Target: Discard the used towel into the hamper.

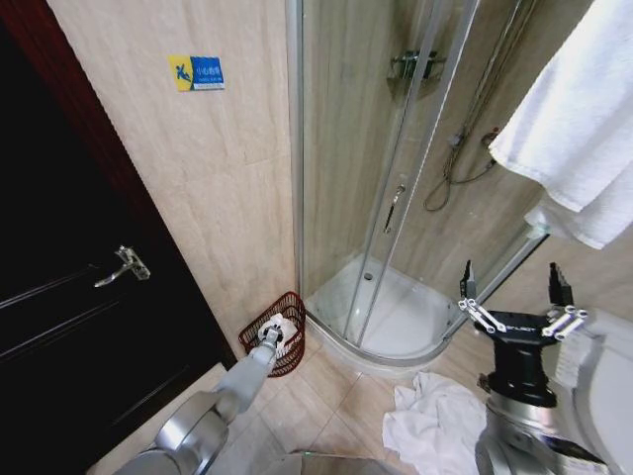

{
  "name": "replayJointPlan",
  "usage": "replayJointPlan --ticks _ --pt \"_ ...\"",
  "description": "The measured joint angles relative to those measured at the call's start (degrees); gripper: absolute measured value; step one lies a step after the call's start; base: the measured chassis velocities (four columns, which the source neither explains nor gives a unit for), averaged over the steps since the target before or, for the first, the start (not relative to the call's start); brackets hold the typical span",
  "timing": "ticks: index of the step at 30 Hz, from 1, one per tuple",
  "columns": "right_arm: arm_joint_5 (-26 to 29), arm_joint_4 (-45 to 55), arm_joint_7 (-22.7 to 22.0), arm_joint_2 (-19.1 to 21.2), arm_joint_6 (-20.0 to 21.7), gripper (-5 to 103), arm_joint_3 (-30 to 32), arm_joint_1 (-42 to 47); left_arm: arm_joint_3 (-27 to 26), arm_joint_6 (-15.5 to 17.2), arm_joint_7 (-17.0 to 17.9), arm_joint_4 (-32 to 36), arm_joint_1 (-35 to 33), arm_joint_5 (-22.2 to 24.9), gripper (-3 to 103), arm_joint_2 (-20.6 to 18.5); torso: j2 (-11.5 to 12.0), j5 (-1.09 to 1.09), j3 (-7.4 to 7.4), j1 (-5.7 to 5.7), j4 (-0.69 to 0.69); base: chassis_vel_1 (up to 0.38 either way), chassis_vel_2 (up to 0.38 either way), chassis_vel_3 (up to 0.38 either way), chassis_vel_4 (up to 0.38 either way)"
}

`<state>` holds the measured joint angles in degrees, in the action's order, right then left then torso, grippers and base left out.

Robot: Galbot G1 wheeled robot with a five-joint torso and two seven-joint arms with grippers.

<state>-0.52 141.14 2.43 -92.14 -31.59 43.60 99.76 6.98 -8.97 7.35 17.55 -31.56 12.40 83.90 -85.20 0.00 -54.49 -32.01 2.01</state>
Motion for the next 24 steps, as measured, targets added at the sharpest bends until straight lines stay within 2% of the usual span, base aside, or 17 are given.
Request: replayJointPlan --ticks 5,14,19,22,23,24 --pt "0.1 -0.5 0.4 0.0 -1.3 100 -0.3 -0.2 2.1 0.2 0.4 -3.6 2.7 1.3 5 0.8 0.0 0.0 0.0 0.0 0.01 0.0 0.0 0.0 0.0" --pt "0.7 -0.7 0.5 0.0 -1.8 100 -0.5 -0.3 2.2 -0.7 0.9 -4.0 4.3 5.1 5 1.6 0.0 0.0 0.0 0.0 0.0 0.0 0.0 0.0 0.0" --pt "0.7 -1.0 0.7 0.0 -1.8 100 -0.7 -0.3 3.5 2.5 0.7 -4.0 4.4 5.4 2 1.5 0.0 0.0 0.0 0.0 0.0 0.0 0.0 0.0 0.0" --pt "0.8 -1.2 0.8 0.0 -1.9 100 -0.4 0.0 4.2 3.7 0.3 -4.1 3.5 4.9 17 1.2 0.0 -0.01 0.0 0.0 0.01 0.0 0.0 0.0 0.0" --pt "0.8 -1.2 0.8 0.0 -1.9 100 -0.4 0.0 4.2 3.7 0.3 -4.1 3.5 4.9 17 1.2 0.0 -0.01 0.0 0.0 0.01 0.0 0.0 0.0 0.0" --pt "0.8 -1.2 0.8 0.0 -2.0 100 -0.4 0.1 4.4 4.0 0.2 -4.0 3.2 4.6 23 1.1 0.0 0.0 0.0 0.0 0.01 0.0 0.0 0.0 0.0"
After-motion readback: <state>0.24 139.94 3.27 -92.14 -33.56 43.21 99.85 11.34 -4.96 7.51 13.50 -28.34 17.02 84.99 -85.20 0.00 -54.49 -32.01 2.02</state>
